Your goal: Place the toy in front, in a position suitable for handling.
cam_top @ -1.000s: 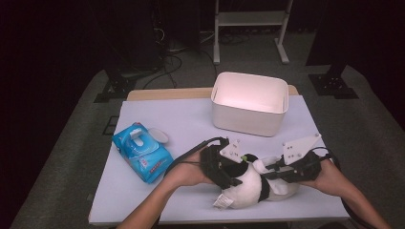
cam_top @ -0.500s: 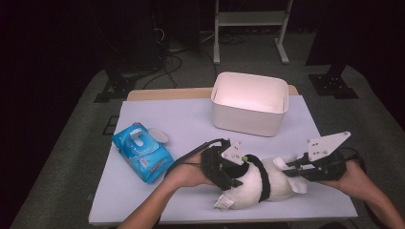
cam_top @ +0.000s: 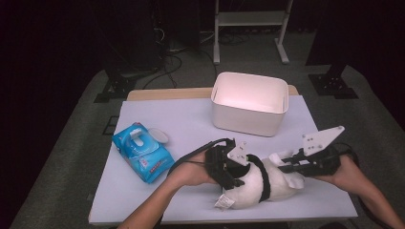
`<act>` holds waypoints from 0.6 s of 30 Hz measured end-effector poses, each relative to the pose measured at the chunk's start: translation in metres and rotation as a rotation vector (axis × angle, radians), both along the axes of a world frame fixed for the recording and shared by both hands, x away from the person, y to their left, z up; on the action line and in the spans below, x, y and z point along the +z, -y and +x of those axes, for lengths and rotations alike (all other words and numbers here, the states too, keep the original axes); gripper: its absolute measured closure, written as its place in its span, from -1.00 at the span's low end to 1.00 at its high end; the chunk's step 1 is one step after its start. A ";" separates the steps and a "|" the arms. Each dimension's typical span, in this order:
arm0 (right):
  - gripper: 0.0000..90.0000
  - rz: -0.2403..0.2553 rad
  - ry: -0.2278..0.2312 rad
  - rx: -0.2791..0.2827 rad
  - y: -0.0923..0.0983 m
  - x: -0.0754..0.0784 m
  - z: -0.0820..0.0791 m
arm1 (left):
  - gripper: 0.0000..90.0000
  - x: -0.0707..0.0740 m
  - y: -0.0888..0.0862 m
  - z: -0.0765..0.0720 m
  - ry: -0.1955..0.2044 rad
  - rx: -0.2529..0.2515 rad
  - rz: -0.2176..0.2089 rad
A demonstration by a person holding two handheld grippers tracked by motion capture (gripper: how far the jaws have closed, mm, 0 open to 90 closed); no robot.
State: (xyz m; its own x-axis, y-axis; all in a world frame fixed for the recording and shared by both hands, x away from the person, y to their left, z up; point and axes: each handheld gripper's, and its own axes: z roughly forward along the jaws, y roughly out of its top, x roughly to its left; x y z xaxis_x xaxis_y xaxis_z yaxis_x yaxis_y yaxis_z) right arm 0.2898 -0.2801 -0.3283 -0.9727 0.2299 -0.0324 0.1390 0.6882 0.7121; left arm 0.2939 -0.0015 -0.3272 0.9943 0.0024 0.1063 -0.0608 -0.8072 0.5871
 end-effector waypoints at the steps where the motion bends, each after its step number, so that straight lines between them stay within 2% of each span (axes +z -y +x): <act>1: 0.73 -0.004 0.002 0.012 -0.005 0.000 0.002 | -0.26 0.000 0.000 0.001 -0.012 0.006 -0.008; 4: 0.73 -0.004 -0.017 0.039 -0.018 -0.005 0.005 | -0.36 0.000 -0.002 0.004 -0.047 0.012 -0.018; 6: 0.73 0.002 -0.027 0.036 -0.019 -0.009 0.007 | -0.46 -0.002 -0.002 0.008 -0.074 0.028 -0.027; 8: 0.73 0.031 -0.046 0.029 -0.015 -0.012 0.008 | -0.59 -0.005 0.000 0.011 -0.092 0.037 -0.027; 10: 0.73 0.037 -0.052 0.025 -0.014 -0.014 0.007 | -0.65 -0.007 0.005 0.013 -0.103 0.027 -0.011; 11: 0.73 0.037 -0.053 0.029 -0.014 -0.014 0.006 | -0.64 -0.010 0.009 0.013 -0.131 0.014 -0.003; 12: 0.73 0.037 -0.060 0.034 -0.014 -0.015 0.005 | -0.60 -0.011 0.012 0.013 -0.137 -0.001 0.006; 13: 0.73 0.032 -0.062 0.035 -0.014 -0.015 0.004 | -0.48 -0.010 0.015 0.013 -0.131 -0.030 0.023; 16: 0.73 0.046 -0.069 0.024 -0.009 -0.016 0.003 | -0.07 -0.001 0.019 0.013 -0.087 -0.076 0.045; 18: 0.73 0.064 -0.054 0.005 -0.004 -0.015 0.003 | 0.07 0.009 0.019 0.018 -0.064 -0.080 0.045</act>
